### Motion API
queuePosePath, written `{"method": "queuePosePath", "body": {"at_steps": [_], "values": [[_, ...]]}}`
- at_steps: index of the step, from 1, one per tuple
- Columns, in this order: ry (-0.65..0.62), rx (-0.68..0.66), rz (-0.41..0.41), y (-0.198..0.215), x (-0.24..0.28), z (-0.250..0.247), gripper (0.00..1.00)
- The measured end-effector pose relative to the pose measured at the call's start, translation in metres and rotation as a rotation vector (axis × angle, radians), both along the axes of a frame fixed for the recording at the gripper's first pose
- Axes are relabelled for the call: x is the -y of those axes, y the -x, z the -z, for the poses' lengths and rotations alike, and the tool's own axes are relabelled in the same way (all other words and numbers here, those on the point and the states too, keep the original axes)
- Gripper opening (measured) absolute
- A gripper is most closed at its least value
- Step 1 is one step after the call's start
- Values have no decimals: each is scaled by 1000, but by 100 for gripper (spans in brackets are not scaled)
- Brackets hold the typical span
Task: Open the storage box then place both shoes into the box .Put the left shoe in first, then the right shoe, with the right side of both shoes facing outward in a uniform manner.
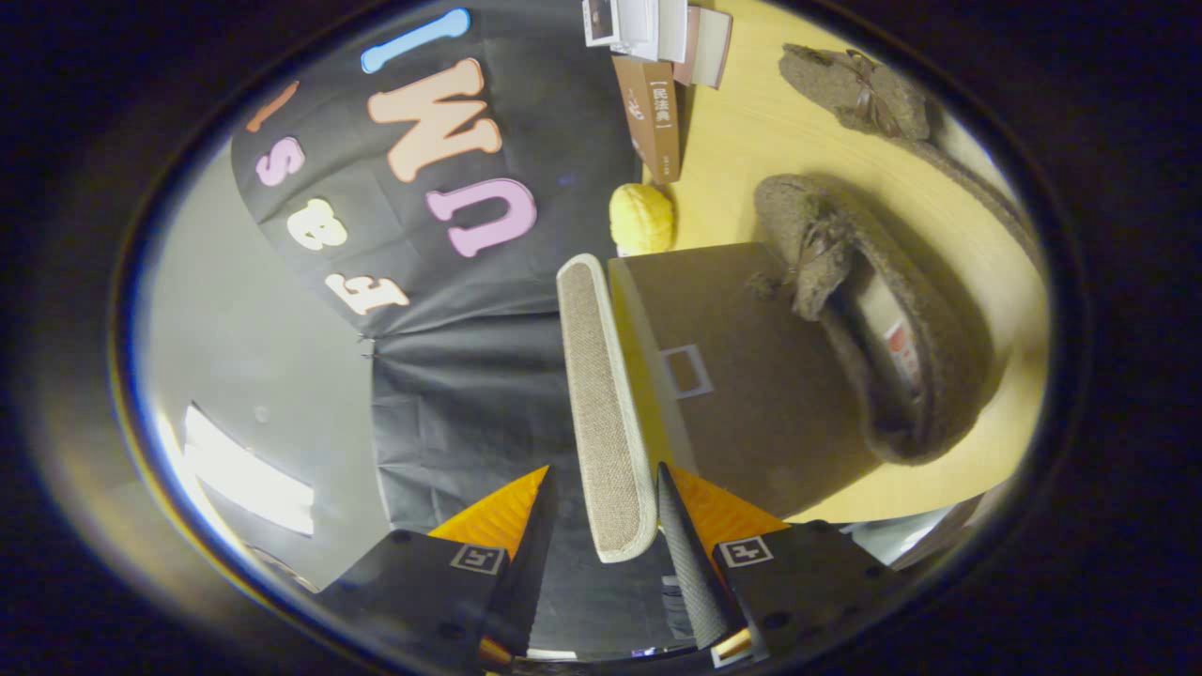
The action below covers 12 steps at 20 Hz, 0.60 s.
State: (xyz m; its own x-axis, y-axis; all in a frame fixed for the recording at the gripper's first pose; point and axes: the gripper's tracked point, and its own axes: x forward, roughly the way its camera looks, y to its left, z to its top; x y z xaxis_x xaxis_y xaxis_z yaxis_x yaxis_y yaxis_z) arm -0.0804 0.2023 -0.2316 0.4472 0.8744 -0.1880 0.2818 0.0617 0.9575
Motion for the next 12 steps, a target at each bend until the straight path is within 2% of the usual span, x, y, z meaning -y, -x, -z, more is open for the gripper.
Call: {"method": "queuePosePath", "body": {"at_steps": [3, 4, 6, 9, 12], "values": [[-42, 18, -5, 1, -4, -9, 38], [-10, 25, -11, 3, -11, -2, 34], [93, -11, -6, 2, 9, 20, 25], [98, -25, 10, 1, -2, 21, 9], [109, 13, 7, -2, -4, 5, 7]]}}
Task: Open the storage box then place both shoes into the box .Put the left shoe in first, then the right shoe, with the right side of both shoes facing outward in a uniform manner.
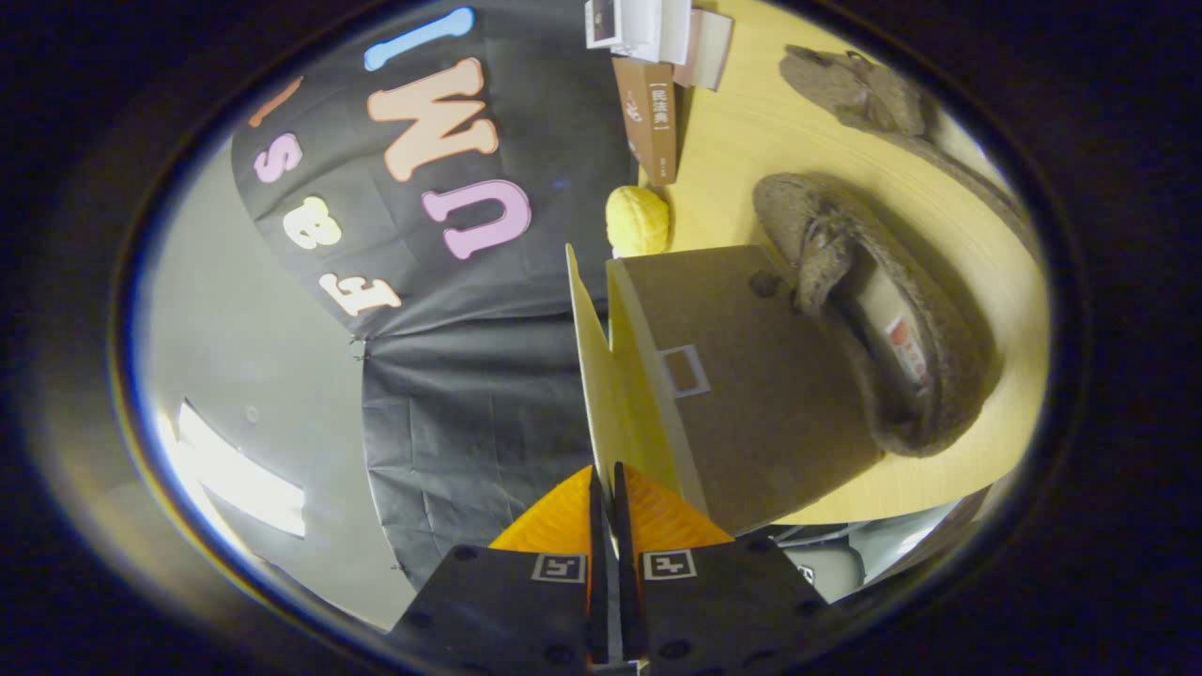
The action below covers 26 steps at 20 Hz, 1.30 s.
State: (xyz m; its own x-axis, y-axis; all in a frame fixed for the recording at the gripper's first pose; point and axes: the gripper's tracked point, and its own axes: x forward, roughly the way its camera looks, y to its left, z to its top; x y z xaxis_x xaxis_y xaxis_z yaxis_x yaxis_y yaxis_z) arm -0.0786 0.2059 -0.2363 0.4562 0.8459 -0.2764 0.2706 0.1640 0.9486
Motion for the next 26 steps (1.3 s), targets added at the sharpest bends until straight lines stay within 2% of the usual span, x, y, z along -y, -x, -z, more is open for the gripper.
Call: {"method": "queuePosePath", "body": {"at_steps": [1, 3, 6, 12, 18, 23, 26], "values": [[29, 29, -7, -8, -13, 2, 5], [56, 92, -21, -5, -12, -23, 5], [52, 175, -56, -7, -38, -60, 5], [51, 299, -190, -5, -115, -107, 5], [18, 303, -282, 8, -193, -114, 5], [63, 311, -357, 22, -261, -102, 5], [102, 317, -368, 28, -286, -92, 6]]}}
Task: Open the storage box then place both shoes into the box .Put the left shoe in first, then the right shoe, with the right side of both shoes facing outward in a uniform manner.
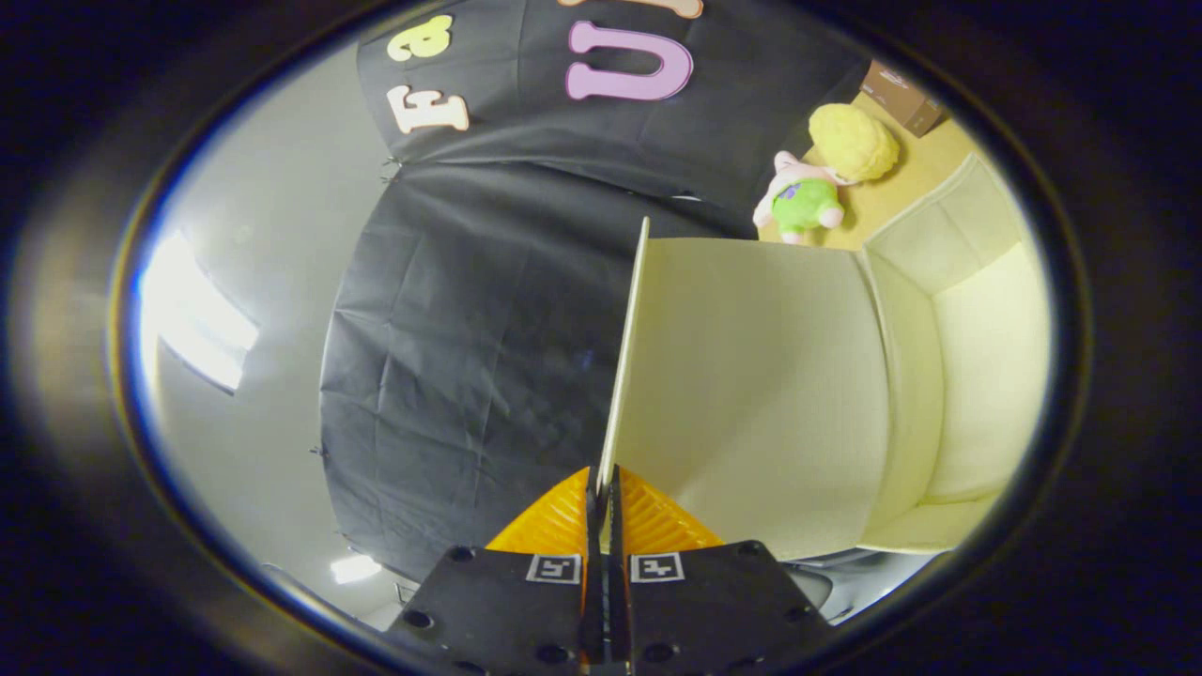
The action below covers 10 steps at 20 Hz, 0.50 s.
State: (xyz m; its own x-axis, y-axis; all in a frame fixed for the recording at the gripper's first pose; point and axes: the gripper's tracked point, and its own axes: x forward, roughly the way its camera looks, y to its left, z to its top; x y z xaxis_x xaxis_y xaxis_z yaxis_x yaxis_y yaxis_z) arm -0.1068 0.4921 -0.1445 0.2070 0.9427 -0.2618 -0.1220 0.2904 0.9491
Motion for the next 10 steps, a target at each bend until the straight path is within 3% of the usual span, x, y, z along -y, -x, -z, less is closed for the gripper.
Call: {"method": "queuePosePath", "body": {"at_steps": [2, 8, 10], "values": [[20, 69, 11, 1, -8, 2, 8], [135, 219, 40, -8, 13, 17, 99], [185, 255, 74, -22, 33, 21, 99]]}}
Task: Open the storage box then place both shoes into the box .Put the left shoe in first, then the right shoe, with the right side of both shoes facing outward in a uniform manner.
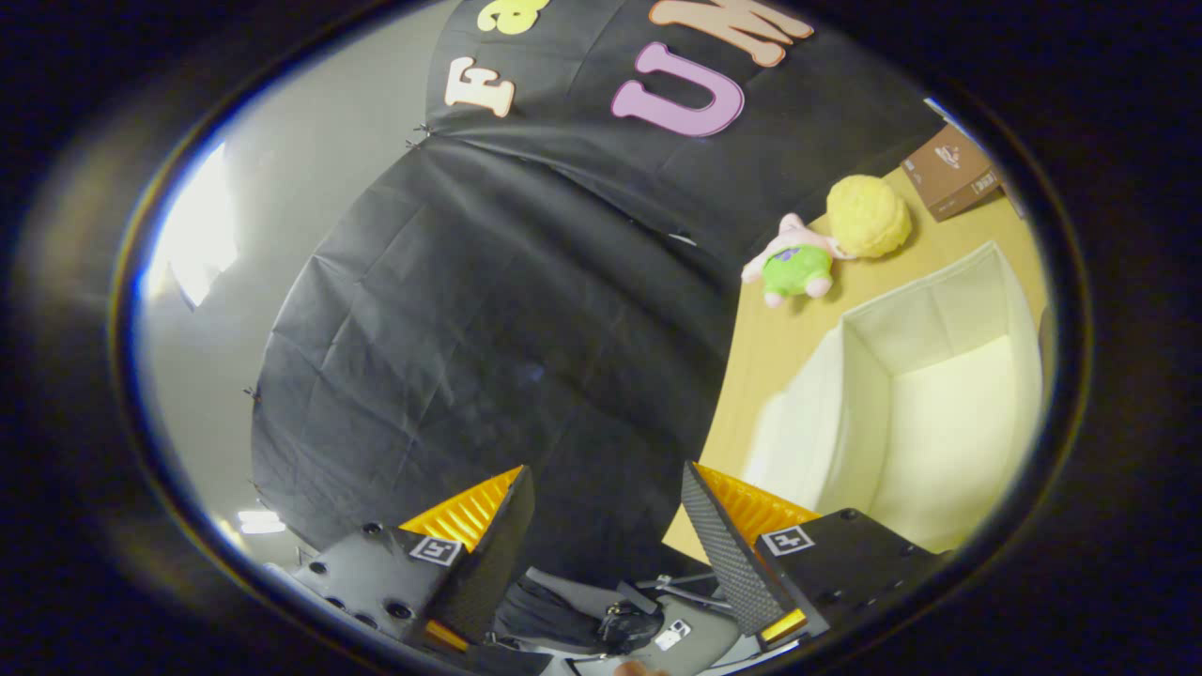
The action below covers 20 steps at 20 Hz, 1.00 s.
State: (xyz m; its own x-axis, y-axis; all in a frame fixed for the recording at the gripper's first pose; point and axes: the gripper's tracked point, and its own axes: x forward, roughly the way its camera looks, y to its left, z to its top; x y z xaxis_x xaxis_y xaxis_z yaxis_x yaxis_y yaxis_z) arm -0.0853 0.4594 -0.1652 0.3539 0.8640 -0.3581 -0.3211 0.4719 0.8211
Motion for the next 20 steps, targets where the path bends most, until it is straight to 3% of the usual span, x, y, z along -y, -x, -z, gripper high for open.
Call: {"method": "queuePosePath", "body": {"at_steps": [5, 10, 15, 20], "values": [[84, 61, 124, -40, 60, 3, 99], [258, 134, 231, -74, 142, 20, 99], [528, 226, 275, -84, 236, 51, 100], [716, 182, 301, -72, 302, 92, 100]]}}
